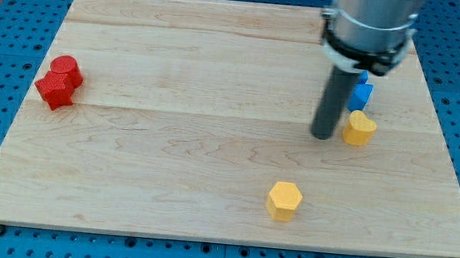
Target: Move the yellow hexagon to the bottom of the yellow heart
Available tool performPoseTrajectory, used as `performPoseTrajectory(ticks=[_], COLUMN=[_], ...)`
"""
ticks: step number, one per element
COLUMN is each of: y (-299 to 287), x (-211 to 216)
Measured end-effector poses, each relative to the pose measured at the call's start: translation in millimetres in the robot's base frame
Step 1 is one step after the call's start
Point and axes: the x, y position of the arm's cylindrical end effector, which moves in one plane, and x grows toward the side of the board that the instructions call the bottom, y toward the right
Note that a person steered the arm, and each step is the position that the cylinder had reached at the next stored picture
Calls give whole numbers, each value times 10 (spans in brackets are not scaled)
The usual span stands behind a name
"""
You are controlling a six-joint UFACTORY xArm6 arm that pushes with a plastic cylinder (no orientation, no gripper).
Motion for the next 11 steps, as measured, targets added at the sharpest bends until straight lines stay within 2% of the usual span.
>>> performPoseTrajectory(ticks=[1, 2, 3, 4, 5, 7, 8, 9, 11], y=[-832, -1171, -1139, -936, -501, 189, 237, 501, 501], x=[0, 109, 541, 936, 1143, 1229, 1472, 1438, 1117])
